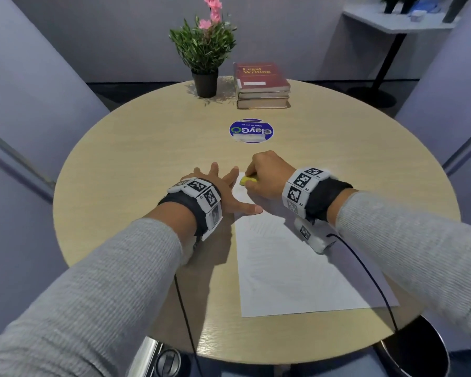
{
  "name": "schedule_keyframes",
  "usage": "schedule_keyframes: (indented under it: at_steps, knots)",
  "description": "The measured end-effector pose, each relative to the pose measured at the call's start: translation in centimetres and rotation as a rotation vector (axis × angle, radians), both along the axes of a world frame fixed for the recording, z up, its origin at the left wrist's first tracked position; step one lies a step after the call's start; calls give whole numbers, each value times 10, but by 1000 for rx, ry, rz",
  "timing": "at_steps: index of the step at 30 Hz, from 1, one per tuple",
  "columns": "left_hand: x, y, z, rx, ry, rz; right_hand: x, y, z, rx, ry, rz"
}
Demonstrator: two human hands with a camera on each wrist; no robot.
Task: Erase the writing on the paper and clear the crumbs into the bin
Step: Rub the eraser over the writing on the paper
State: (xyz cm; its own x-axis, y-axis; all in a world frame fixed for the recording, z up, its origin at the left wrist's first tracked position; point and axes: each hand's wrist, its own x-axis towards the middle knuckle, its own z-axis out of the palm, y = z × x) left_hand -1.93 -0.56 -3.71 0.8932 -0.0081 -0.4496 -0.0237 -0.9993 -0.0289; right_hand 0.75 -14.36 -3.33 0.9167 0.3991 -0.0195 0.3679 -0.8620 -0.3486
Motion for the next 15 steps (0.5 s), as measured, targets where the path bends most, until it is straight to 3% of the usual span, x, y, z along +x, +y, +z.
schedule_keyframes:
  at_steps: [15]
  knots:
    - [-10, 4, -4, 18, -22, -60, 12, 0, -2, 26, -7, 2]
